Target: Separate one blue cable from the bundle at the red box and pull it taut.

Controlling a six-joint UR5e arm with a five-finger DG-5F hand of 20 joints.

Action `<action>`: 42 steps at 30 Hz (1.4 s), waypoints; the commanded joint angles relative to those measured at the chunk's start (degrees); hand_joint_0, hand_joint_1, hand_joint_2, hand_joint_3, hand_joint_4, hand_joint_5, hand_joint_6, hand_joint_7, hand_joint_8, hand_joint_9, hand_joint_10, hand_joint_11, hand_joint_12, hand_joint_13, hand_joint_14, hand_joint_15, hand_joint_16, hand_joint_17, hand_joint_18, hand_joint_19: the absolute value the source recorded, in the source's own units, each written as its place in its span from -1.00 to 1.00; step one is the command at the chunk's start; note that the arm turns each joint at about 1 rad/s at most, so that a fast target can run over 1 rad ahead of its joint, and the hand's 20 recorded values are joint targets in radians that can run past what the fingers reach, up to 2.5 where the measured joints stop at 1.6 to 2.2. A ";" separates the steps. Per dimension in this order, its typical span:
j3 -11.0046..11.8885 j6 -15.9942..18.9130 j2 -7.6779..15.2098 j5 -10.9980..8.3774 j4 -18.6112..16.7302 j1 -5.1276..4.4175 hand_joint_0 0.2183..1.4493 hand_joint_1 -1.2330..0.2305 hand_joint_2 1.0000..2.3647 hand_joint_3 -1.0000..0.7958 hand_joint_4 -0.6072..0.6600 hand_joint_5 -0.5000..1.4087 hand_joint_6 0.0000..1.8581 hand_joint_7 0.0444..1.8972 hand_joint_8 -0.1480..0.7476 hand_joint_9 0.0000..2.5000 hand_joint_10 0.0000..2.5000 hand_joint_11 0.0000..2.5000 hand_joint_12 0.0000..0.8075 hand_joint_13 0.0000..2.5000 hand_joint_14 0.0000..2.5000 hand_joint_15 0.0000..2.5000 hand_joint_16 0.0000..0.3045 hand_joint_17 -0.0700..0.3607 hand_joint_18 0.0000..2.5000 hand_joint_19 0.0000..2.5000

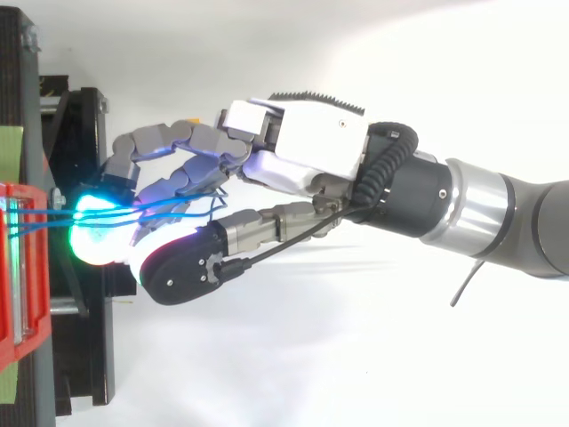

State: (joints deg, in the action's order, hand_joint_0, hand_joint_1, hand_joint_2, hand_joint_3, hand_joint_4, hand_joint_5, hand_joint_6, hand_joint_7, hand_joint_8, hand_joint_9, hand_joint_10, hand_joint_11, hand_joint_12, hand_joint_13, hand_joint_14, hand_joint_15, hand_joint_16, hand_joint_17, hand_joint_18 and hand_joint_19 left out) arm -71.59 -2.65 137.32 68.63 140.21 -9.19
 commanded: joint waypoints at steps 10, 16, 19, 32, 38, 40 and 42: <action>0.04 0.02 0.06 0.54 -0.02 0.40 -0.36 -0.23 -0.99 -0.34 0.15 -0.65 -0.30 0.02 -0.05 -0.36 -0.98 -0.46 -0.18 -0.28 -0.98 -0.56 -0.67 -0.16 -0.44 -0.39; -0.04 -0.16 0.06 0.72 -0.20 0.57 -0.40 -0.22 -1.00 -0.39 0.14 -0.65 -0.34 0.07 -0.04 -0.36 -0.98 -0.45 -0.18 -0.29 -0.98 -0.57 -0.67 -0.15 -0.44 -0.39; -0.04 -0.16 0.06 0.72 0.07 0.75 -0.41 -0.22 -1.00 -0.40 0.14 -0.65 -0.35 0.07 -0.04 -0.36 -0.98 -0.45 -0.17 -0.29 -0.98 -0.57 -0.67 -0.15 -0.44 -0.39; -0.04 -0.60 0.06 0.80 0.07 0.75 -0.37 -0.23 -0.99 -0.32 0.14 -0.67 -0.25 -0.07 -0.05 -0.35 -0.98 -0.44 -0.18 -0.27 -0.98 -0.55 -0.67 -0.15 -0.44 -0.38; 0.04 -0.86 0.06 0.72 -0.20 0.57 -0.36 -0.23 -0.99 -0.31 0.14 -0.67 -0.21 -0.10 -0.05 -0.35 -0.98 -0.44 -0.17 -0.27 -0.98 -0.55 -0.67 -0.15 -0.43 -0.38; 0.04 -0.86 0.06 0.72 -0.20 0.49 -0.36 -0.24 -0.99 -0.30 0.14 -0.68 -0.19 -0.13 -0.05 -0.35 -0.98 -0.44 -0.18 -0.27 -0.98 -0.55 -0.67 -0.15 -0.43 -0.39; -0.04 -0.77 -0.03 0.72 -0.20 0.49 -0.35 -0.24 -0.99 -0.28 0.14 -0.68 -0.18 -0.15 -0.05 -0.35 -0.98 -0.44 -0.18 -0.26 -0.98 -0.54 -0.67 -0.15 -0.43 -0.38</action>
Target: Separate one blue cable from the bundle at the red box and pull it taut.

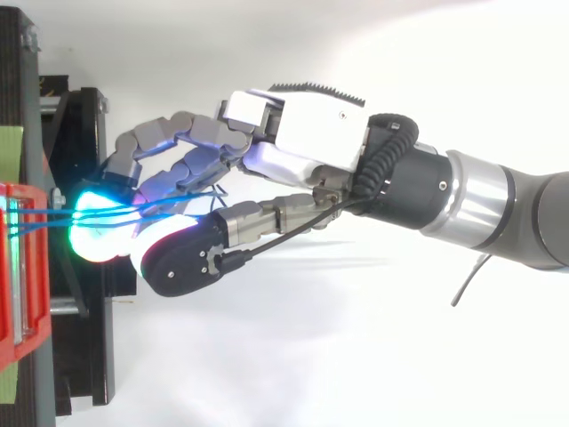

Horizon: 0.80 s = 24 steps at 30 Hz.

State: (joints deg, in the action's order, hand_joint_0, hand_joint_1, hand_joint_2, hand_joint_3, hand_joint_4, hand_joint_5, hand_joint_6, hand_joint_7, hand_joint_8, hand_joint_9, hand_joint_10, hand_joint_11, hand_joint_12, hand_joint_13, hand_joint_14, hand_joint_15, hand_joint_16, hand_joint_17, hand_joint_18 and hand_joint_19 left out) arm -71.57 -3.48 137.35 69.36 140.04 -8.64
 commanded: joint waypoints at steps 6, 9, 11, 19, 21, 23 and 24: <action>0.29 0.05 -0.06 0.08 0.06 0.12 -0.34 -0.23 -0.99 -0.27 0.15 -0.68 -0.17 -0.15 -0.05 -0.35 -0.98 -0.44 -0.18 -0.26 -0.98 -0.54 -0.67 -0.15 -0.43 -0.38; 0.29 0.05 -0.06 0.16 0.23 0.20 -0.34 -0.22 -0.99 -0.27 0.14 -0.68 -0.16 -0.16 -0.05 -0.34 -0.98 -0.44 -0.18 -0.26 -0.98 -0.54 -0.67 -0.15 -0.43 -0.38; 0.29 0.05 -0.06 0.25 0.23 0.20 -0.34 -0.22 -0.99 -0.27 0.15 -0.68 -0.16 -0.18 -0.05 -0.35 -0.98 -0.44 -0.18 -0.25 -0.98 -0.54 -0.67 -0.15 -0.43 -0.38; 0.90 0.22 -0.06 1.22 0.41 0.47 -0.36 -0.23 -0.99 -0.33 0.16 -0.68 -0.14 -0.16 -0.04 -0.34 -0.98 -0.43 -0.18 -0.25 -0.98 -0.54 -0.67 -0.15 -0.43 -0.38; 0.90 0.22 0.02 1.22 0.41 0.47 -0.37 -0.22 -0.99 -0.34 0.16 -0.68 -0.13 -0.18 -0.04 -0.34 -0.98 -0.44 -0.18 -0.25 -0.98 -0.53 -0.67 -0.15 -0.43 -0.38; 0.90 0.22 -0.06 1.22 0.41 0.56 -0.38 -0.22 -0.99 -0.35 0.16 -0.68 -0.13 -0.18 -0.04 -0.34 -0.98 -0.43 -0.18 -0.25 -0.98 -0.54 -0.67 -0.15 -0.42 -0.39; 0.90 0.22 -0.06 1.22 0.41 0.47 -0.38 -0.22 -0.99 -0.35 0.16 -0.68 -0.13 -0.18 -0.04 -0.34 -0.98 -0.44 -0.18 -0.25 -0.98 -0.53 -0.67 -0.15 -0.42 -0.39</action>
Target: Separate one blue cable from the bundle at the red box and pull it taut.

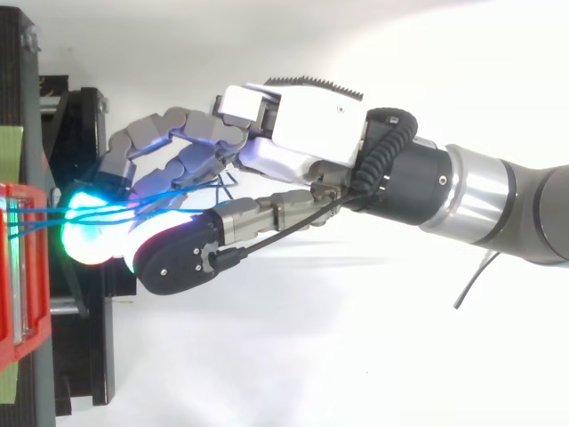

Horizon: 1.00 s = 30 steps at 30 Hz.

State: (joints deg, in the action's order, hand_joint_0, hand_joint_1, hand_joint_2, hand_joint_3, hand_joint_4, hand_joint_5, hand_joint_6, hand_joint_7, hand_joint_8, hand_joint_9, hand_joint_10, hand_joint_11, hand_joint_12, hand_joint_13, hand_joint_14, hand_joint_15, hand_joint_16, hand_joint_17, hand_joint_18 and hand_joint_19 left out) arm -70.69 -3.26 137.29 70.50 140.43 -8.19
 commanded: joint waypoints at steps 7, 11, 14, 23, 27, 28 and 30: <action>0.03 -0.08 -0.01 0.17 0.19 0.27 -0.38 -0.17 -0.99 -0.35 0.17 -0.68 -0.09 -0.17 -0.04 -0.33 -0.99 -0.45 -0.18 -0.24 -0.98 -0.53 -0.67 -0.15 -0.42 -0.38; 0.03 0.01 -0.01 0.52 0.19 0.36 -0.37 -0.16 -0.99 -0.30 0.17 -0.68 -0.07 -0.15 -0.03 -0.32 -0.99 -0.45 -0.18 -0.24 -0.98 -0.53 -0.67 -0.15 -0.41 -0.37; 0.03 0.01 -0.01 0.52 0.37 0.36 -0.36 -0.16 -0.99 -0.28 0.17 -0.68 -0.06 -0.15 -0.02 -0.32 -0.98 -0.45 -0.17 -0.23 -0.98 -0.53 -0.67 -0.15 -0.41 -0.38; 0.03 -0.08 0.08 0.52 0.37 0.63 -0.35 -0.21 -0.98 -0.11 0.17 -0.67 -0.01 -0.14 0.04 -0.27 -0.98 -0.41 -0.13 -0.18 -0.98 -0.52 -0.64 -0.10 -0.35 -0.40; 0.03 -0.08 -0.01 0.52 0.37 0.80 -0.36 -0.22 -0.98 -0.03 0.15 -0.66 0.01 -0.14 0.08 -0.25 -0.98 -0.40 -0.09 -0.16 -0.98 -0.51 -0.61 -0.06 -0.32 -0.40; 0.03 -0.16 -0.01 0.52 0.37 0.80 -0.35 -0.23 -0.98 -0.04 0.15 -0.66 0.01 -0.14 0.08 -0.25 -0.98 -0.39 -0.09 -0.16 -0.98 -0.50 -0.61 -0.06 -0.32 -0.40; 0.03 -0.08 0.08 0.52 0.37 0.89 -0.36 -0.25 -0.98 -0.14 0.16 -0.66 0.00 -0.11 0.04 -0.25 -0.98 -0.38 -0.12 -0.16 -0.98 -0.49 -0.64 -0.10 -0.34 -0.38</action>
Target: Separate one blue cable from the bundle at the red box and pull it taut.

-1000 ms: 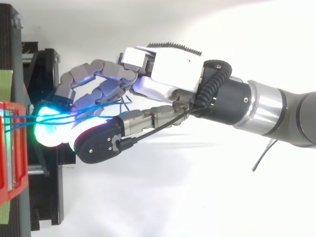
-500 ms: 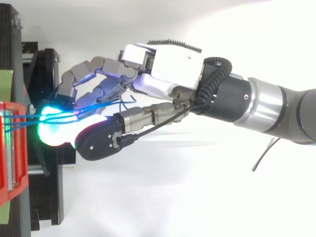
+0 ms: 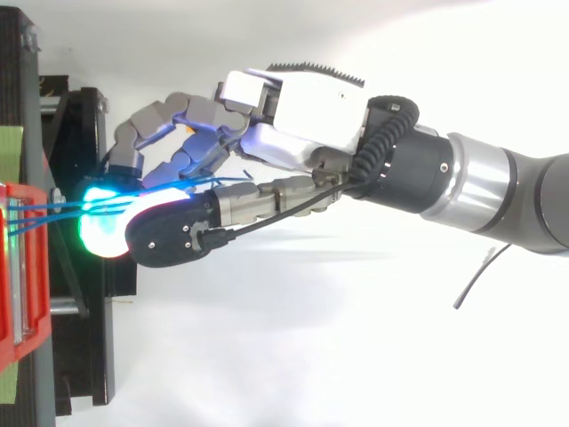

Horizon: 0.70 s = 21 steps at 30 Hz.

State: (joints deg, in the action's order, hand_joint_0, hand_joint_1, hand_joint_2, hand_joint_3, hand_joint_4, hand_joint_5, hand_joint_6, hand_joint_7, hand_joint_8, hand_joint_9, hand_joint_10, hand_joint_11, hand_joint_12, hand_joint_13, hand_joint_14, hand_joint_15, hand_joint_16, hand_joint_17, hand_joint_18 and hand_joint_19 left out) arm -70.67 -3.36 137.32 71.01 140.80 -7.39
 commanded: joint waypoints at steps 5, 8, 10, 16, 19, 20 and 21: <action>0.00 0.02 -0.04 0.00 0.00 0.27 -0.44 -0.10 -1.00 -0.44 0.16 -0.66 -0.01 -0.10 0.01 -0.25 -0.98 -0.38 -0.15 -0.16 -0.98 -0.48 -0.66 -0.13 -0.35 -0.37; -0.09 -0.07 -0.04 0.09 0.09 0.36 -0.44 0.00 -1.00 -0.44 0.17 -0.65 -0.02 -0.06 0.01 -0.24 -0.98 -0.38 -0.14 -0.16 -0.98 -0.49 -0.66 -0.13 -0.35 -0.36; -0.09 -0.07 -0.04 0.26 0.09 0.45 -0.37 0.06 -1.00 -0.40 0.16 -0.64 -0.02 -0.02 -0.01 -0.23 -0.98 -0.38 -0.17 -0.16 -0.98 -0.48 -0.67 -0.15 -0.36 -0.35; 0.00 -0.07 0.05 0.35 0.09 0.53 -0.38 -0.04 -0.99 -0.13 0.23 -0.63 -0.01 -0.03 0.12 -0.15 -0.98 -0.33 -0.04 -0.10 -0.98 -0.48 -0.60 -0.04 -0.28 -0.38; -0.09 -0.07 0.05 0.35 0.09 0.62 -0.38 -0.20 -0.99 -0.05 0.25 -0.62 -0.01 -0.03 0.17 -0.14 -0.98 -0.31 0.00 -0.09 -0.98 -0.48 -0.57 0.00 -0.25 -0.39; -0.09 -0.07 -0.04 0.35 0.09 0.62 -0.38 -0.24 -0.99 -0.02 0.24 -0.63 -0.01 -0.02 0.15 -0.13 -0.98 -0.30 -0.01 -0.09 -0.98 -0.47 -0.57 0.00 -0.25 -0.39; 0.00 -0.07 0.05 0.35 0.09 0.62 -0.38 -0.26 -0.99 -0.01 0.22 -0.63 -0.01 -0.03 0.16 -0.12 -0.98 -0.29 -0.02 -0.09 -0.98 -0.47 -0.58 0.00 -0.25 -0.38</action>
State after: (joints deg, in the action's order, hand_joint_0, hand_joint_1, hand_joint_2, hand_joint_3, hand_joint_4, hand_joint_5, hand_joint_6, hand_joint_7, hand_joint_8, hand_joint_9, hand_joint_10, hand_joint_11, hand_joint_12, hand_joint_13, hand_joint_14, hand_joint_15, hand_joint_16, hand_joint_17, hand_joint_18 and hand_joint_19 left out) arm -70.69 -3.43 137.33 71.36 140.89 -6.79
